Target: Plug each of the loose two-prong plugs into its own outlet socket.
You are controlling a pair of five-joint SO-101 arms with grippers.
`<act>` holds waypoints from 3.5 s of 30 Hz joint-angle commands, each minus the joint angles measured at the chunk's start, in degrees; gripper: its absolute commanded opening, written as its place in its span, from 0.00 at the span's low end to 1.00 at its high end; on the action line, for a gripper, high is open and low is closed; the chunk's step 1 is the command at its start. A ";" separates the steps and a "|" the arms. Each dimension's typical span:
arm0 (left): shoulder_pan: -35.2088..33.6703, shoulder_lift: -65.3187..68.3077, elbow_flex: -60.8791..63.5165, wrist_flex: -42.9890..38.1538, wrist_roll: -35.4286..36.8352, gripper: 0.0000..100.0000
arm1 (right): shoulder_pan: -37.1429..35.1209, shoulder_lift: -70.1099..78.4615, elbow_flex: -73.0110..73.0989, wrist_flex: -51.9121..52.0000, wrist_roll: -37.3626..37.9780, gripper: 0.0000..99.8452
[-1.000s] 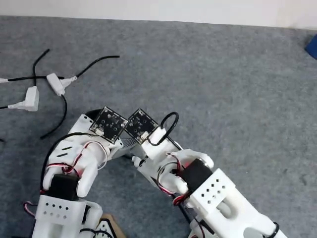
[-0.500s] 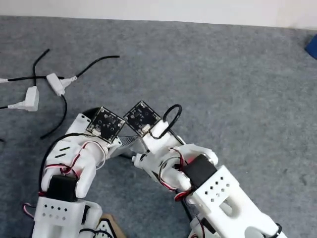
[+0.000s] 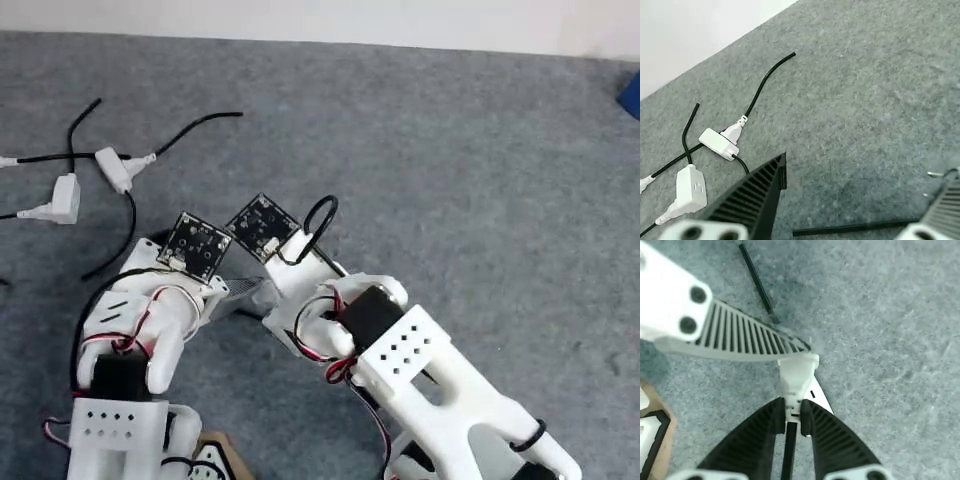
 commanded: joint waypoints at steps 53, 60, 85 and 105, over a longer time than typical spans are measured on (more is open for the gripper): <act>-14.99 0.22 -1.98 -2.29 0.09 0.45 | 5.85 1.36 6.46 -4.09 15.21 0.14; -17.63 0.22 -1.98 -2.37 -0.18 0.45 | 5.93 16.04 -3.56 -6.73 16.79 0.17; -22.29 0.22 -1.98 -2.46 -0.35 0.45 | 14.20 35.12 -9.45 -14.81 16.35 0.17; -22.55 0.22 -2.24 -2.46 -0.35 0.45 | 12.00 35.56 -3.30 -17.98 16.62 0.17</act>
